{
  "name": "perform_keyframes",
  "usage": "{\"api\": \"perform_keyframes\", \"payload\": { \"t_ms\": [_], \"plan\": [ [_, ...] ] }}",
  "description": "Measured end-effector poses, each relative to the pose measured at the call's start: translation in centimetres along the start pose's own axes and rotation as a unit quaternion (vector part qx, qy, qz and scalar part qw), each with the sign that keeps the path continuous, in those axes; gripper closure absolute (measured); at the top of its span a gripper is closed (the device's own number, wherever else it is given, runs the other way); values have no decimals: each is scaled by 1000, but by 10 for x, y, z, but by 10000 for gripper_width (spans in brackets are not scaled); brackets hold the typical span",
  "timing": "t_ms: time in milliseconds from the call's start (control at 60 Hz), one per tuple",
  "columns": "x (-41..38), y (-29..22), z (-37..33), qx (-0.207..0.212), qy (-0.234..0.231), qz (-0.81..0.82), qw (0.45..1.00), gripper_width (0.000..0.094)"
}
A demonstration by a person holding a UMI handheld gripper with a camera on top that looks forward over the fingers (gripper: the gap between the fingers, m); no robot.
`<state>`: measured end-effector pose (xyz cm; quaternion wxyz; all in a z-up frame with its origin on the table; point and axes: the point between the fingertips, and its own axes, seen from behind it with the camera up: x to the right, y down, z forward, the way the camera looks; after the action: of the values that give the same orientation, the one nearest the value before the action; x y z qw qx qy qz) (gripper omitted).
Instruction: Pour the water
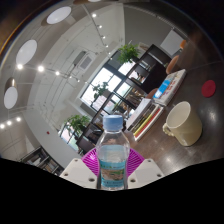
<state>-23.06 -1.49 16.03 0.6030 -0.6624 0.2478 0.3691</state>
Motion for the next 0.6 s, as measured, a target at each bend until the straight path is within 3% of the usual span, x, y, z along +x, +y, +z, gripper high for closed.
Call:
{"api": "perform_keyframes", "payload": {
  "t_ms": [183, 300, 600],
  "plan": [
    [4, -48, 6, 49, -26, 255, 965, 638],
    [2, -73, 2, 75, -55, 372, 924, 634],
    [43, -104, 4, 139, -76, 587, 794, 636]
  ]
}}
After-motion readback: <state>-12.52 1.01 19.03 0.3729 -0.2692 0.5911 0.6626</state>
